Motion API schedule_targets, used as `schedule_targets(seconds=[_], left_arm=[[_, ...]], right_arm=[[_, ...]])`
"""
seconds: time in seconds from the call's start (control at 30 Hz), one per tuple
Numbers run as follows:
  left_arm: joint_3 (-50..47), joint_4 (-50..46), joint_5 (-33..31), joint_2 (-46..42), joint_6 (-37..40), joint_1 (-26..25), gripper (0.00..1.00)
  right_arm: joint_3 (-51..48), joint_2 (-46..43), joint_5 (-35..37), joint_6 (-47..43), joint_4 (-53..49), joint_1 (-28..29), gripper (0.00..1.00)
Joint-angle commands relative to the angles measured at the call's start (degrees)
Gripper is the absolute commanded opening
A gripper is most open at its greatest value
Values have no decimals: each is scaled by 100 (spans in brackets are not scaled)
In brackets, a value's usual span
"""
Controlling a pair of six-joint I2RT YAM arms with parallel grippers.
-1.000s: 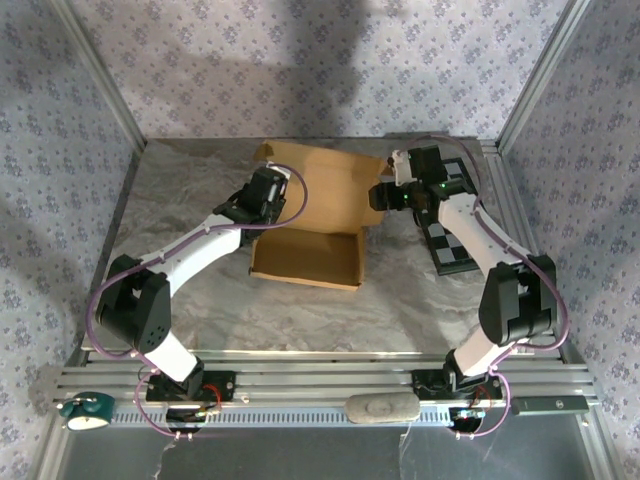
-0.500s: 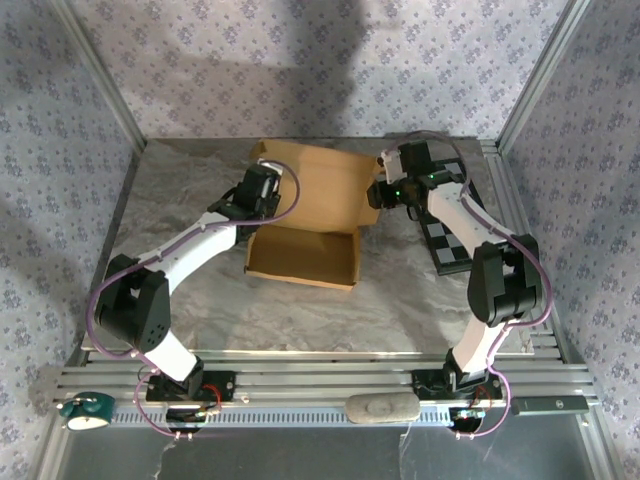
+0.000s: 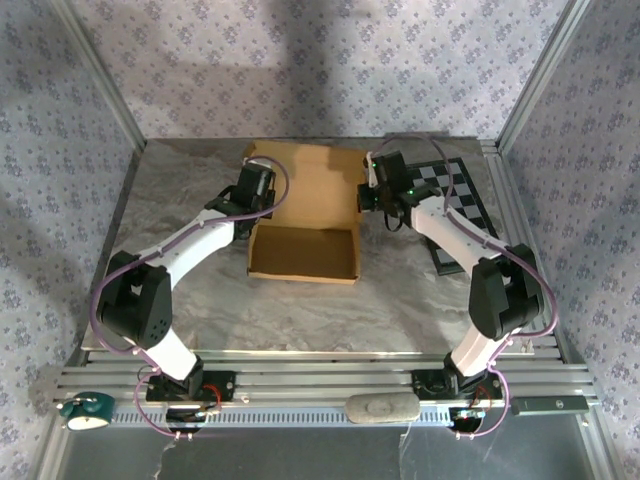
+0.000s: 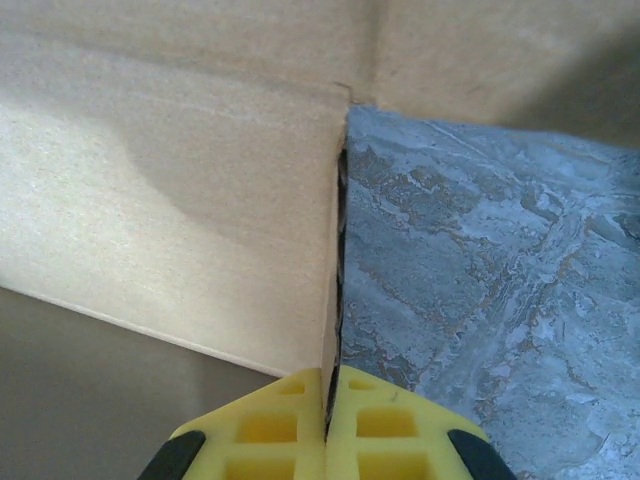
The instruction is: Fold the paper box
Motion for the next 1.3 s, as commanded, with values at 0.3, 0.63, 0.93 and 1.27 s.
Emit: schedule_targets(seconds=[0.3,0.63,0.93,1.27], left_arm=[[-1782,2920,538,-963,-1317,216,0],[-3175,4333,632,-1482,-1830,224,0],[-3760,4497,693,-1976,-2171,228,0],[-4185,4405,921,-2217,-2441,234,5]], right_arm=[[-1654,-570,1974,360,2559,1070,0],[-2790,-676,2556,42,4414,1647,0],[-3464,-781,2599,42,5118,1833,0],[-4067,-748,2959,-125,5846,2121,0]])
